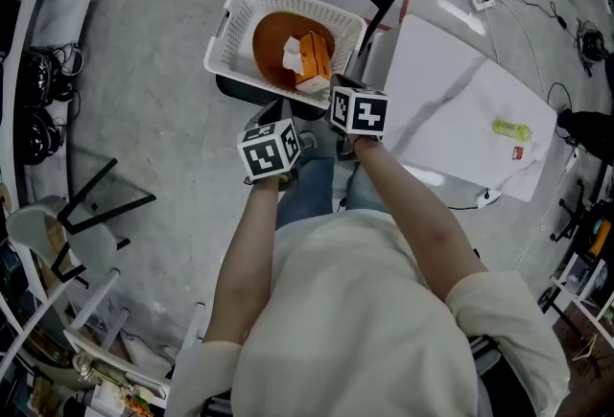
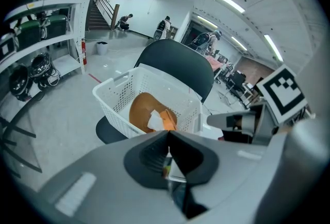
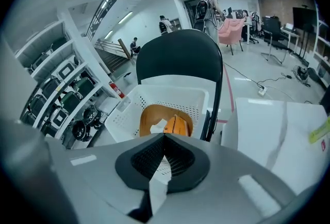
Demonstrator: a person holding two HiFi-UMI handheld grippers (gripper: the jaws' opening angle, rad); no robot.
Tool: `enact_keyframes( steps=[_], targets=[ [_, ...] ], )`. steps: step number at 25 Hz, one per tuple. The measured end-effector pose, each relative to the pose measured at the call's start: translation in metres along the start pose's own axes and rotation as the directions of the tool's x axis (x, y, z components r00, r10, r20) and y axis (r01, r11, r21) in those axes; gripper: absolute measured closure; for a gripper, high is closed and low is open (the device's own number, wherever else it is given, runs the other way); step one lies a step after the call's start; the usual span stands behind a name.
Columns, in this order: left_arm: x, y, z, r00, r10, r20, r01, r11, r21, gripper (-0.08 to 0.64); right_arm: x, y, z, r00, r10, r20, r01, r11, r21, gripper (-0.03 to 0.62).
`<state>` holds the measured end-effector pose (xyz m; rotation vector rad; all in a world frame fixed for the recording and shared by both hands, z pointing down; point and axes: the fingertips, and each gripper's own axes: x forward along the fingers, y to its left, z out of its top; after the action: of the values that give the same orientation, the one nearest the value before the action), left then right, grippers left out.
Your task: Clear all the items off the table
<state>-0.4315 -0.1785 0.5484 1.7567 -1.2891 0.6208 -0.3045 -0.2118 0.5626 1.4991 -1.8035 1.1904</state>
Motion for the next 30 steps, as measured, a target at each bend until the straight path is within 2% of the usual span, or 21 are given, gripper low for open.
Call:
enact_keyframes(
  steps=[4,8,13,16,24,30],
  targets=[
    [-0.005,-0.006,0.001,1.0,-0.011,0.008,0.011,1.0,0.012,0.552,-0.01,0.0,-0.002,1.0,-0.001,0.01,0.001,1.0,-0.006,0.594],
    [-0.009,-0.016,0.002,0.999,-0.04,0.009,0.04,0.997,0.064,0.552,-0.021,0.001,-0.001,1.0,0.002,0.028,-0.002,1.0,-0.007,0.594],
    [-0.011,-0.029,0.006,0.997,-0.08,0.0,0.08,0.995,0.062,0.552,-0.034,-0.002,-0.002,0.999,0.0,0.047,0.001,1.0,-0.016,0.594],
    [-0.014,-0.037,0.007,0.995,-0.096,-0.006,0.096,0.991,0.091,0.552,-0.043,-0.005,-0.002,0.998,-0.002,0.065,0.004,1.0,-0.02,0.594],
    [-0.019,-0.058,0.007,0.988,-0.154,-0.032,0.157,0.973,0.172,0.552,-0.069,-0.02,-0.011,0.995,-0.044,0.093,0.044,0.999,0.005,0.594],
    [-0.024,-0.078,0.003,0.978,-0.201,-0.063,0.21,0.949,0.237,0.552,-0.088,-0.034,-0.022,0.988,-0.083,0.128,0.074,0.995,0.074,0.594]
  ],
)
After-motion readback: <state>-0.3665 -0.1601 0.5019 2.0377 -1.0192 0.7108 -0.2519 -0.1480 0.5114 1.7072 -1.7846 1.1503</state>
